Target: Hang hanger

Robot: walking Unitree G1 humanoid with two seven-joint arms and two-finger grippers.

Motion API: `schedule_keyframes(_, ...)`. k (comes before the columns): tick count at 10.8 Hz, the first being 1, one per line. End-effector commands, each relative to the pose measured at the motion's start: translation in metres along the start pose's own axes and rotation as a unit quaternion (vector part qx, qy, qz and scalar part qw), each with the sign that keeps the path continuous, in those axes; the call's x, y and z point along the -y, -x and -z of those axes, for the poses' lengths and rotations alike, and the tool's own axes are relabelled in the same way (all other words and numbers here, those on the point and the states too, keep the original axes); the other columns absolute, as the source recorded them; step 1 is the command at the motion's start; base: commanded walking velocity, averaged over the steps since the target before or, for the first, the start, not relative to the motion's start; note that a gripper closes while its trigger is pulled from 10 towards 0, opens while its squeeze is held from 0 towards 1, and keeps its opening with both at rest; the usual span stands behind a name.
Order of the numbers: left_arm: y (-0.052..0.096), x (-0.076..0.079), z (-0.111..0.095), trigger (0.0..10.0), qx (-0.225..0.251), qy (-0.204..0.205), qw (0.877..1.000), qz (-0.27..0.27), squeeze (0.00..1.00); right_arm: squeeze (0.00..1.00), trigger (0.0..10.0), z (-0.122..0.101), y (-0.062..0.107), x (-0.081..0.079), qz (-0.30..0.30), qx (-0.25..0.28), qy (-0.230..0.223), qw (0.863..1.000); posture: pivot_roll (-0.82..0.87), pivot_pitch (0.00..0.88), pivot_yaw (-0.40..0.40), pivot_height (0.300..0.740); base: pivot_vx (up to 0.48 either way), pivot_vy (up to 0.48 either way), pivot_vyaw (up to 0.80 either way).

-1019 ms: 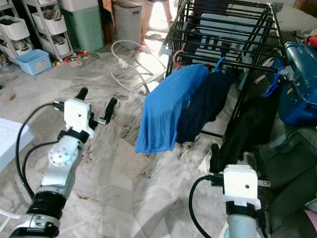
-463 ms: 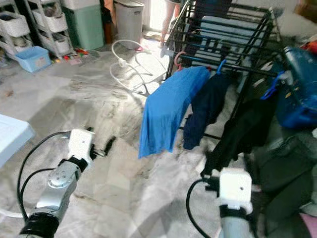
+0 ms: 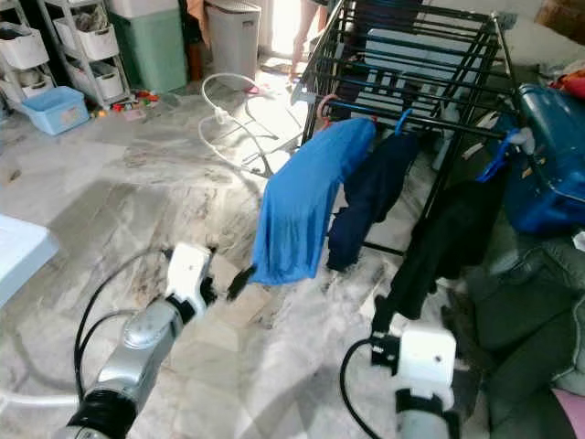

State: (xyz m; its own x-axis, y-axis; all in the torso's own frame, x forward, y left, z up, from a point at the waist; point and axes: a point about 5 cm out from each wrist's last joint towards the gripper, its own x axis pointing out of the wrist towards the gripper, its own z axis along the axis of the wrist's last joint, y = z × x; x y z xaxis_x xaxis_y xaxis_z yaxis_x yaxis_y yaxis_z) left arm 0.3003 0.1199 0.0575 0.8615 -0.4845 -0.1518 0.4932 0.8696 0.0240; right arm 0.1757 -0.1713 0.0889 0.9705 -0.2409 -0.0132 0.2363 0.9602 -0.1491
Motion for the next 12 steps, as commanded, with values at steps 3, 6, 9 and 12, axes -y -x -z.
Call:
schedule_keyframes(3, -0.008, 0.003, -0.009, 10.0, 0.011, -0.001, 1.000, 0.021, 0.00, 0.00, 10.0, 0.002, 0.002, -0.001, -0.001, -0.004, 0.011, 1.000, -0.02, 0.025, -0.052, 0.740, 0.000, 0.000, -0.80)
schedule_keyframes(6, -0.012, 0.012, -0.015, 10.0, 0.026, -0.013, 0.998, 0.050, 0.00, 0.00, 10.0, 0.003, 0.004, 0.003, 0.012, -0.002, 0.017, 1.000, -0.04, 0.025, -0.037, 0.740, 0.300, 0.000, -0.27)
schedule_keyframes(9, -0.017, 0.015, -0.019, 10.0, 0.037, -0.004, 0.998, 0.054, 0.00, 0.00, 10.0, 0.004, 0.006, 0.004, 0.016, -0.002, 0.027, 0.999, -0.05, 0.015, -0.031, 0.740, 0.413, 0.000, 0.00)
schedule_keyframes(12, -0.019, 0.013, -0.019, 10.0, 0.037, 0.011, 0.998, 0.048, 0.00, 0.00, 10.0, 0.007, 0.003, 0.006, 0.021, -0.002, 0.036, 0.999, -0.04, 0.013, -0.031, 0.740, 0.441, 0.000, 0.00)
